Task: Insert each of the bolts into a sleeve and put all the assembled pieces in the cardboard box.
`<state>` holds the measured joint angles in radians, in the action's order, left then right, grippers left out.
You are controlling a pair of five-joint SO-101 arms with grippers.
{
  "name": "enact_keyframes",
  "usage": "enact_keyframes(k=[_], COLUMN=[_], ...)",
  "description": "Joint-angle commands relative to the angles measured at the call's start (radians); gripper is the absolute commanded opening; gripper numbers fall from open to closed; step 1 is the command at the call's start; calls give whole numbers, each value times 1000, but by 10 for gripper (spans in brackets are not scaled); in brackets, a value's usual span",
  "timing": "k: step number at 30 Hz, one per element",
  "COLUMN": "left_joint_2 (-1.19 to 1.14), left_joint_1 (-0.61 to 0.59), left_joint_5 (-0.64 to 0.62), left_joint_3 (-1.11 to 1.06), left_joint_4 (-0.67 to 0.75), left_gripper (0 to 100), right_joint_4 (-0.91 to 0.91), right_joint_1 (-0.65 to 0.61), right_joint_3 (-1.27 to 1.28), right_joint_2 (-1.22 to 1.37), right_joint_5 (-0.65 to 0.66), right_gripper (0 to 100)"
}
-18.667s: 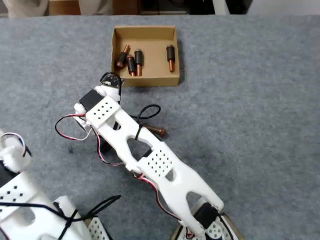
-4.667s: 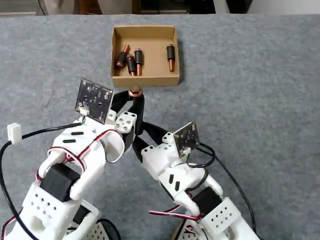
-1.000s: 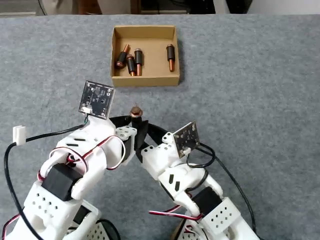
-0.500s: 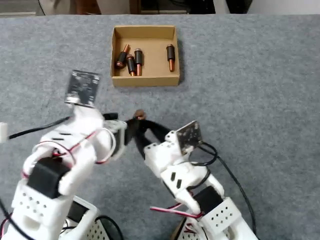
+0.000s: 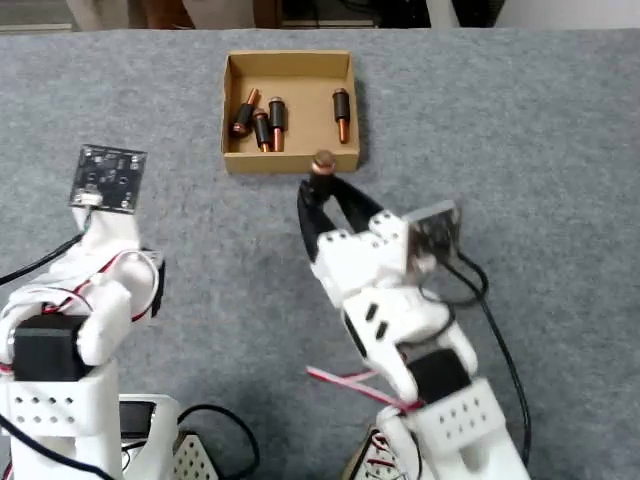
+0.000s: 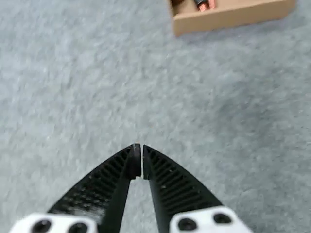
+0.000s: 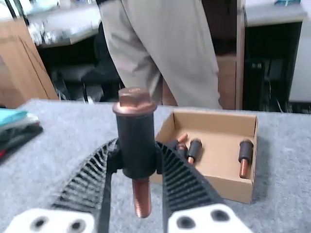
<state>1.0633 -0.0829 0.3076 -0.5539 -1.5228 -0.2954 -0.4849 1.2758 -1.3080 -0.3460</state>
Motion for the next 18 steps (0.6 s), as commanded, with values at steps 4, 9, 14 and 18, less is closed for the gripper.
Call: enact_keyframes(k=[4,9,14,18], left_joint_2=[2,2,2,2], left_joint_1=[-89,-141,-167,-167], left_joint_5=[8,8,12,14], left_joint_3=[48,48,46,46], left_joint_4=[-29,-54,-138,-164], left_gripper=[19,19,19,19], right_joint_4=[161,164,164,166], right_joint_1=[65,124,137,140], right_joint_3=[-354,-633,-895,-1101], right_joint_2=[503,858,1185,1409], right_joint_5=[-3,-3,48,84], right_gripper=[2,2,2,2])
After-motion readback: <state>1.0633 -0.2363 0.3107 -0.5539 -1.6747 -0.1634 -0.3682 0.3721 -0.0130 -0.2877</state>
